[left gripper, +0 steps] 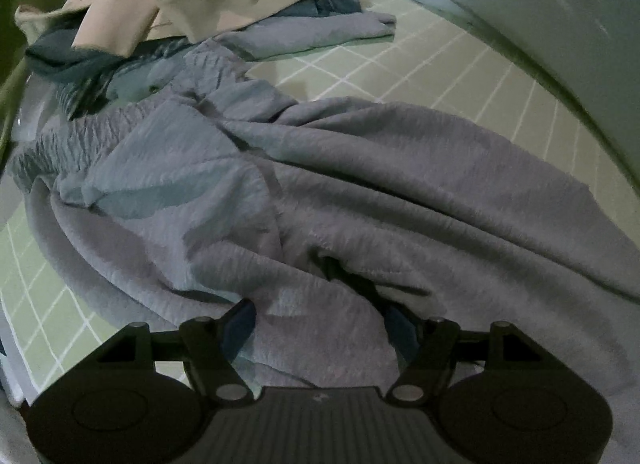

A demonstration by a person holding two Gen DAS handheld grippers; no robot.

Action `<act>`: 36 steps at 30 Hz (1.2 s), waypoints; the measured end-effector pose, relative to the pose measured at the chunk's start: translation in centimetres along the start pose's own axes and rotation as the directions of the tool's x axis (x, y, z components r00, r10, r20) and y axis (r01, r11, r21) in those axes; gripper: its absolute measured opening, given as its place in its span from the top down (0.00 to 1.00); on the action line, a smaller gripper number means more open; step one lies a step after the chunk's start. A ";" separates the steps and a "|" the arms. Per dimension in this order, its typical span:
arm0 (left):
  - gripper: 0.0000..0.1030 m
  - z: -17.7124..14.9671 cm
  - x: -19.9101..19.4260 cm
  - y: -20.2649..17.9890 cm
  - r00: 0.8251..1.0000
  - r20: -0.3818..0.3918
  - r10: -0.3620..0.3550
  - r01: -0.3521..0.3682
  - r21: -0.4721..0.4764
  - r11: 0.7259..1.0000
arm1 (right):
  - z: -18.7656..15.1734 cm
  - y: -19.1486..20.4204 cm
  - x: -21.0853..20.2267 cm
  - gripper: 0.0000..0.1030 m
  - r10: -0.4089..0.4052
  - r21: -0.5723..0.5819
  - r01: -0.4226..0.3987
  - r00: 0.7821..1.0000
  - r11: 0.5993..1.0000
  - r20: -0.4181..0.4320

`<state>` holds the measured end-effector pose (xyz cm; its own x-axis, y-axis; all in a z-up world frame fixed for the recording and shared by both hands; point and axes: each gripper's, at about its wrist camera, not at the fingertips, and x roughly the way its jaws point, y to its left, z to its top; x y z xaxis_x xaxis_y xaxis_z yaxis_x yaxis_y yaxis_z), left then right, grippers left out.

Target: Fold clothes

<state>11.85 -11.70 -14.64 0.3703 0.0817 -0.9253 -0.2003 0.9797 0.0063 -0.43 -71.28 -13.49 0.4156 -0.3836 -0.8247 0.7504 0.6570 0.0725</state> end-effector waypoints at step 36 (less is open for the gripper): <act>0.95 -1.4 -5.7 3.6 0.957 0.181 -0.225 0.241 -0.070 0.968 | -11.8 4.6 -9.7 0.98 0.096 -0.120 -0.084 0.991 0.989 0.097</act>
<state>7.72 -8.88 -9.84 0.5636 -0.1094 -0.8188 -0.1683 0.9552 -0.2435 -7.05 -56.90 -11.79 0.5340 -0.3799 -0.7553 0.6453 0.7604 0.0737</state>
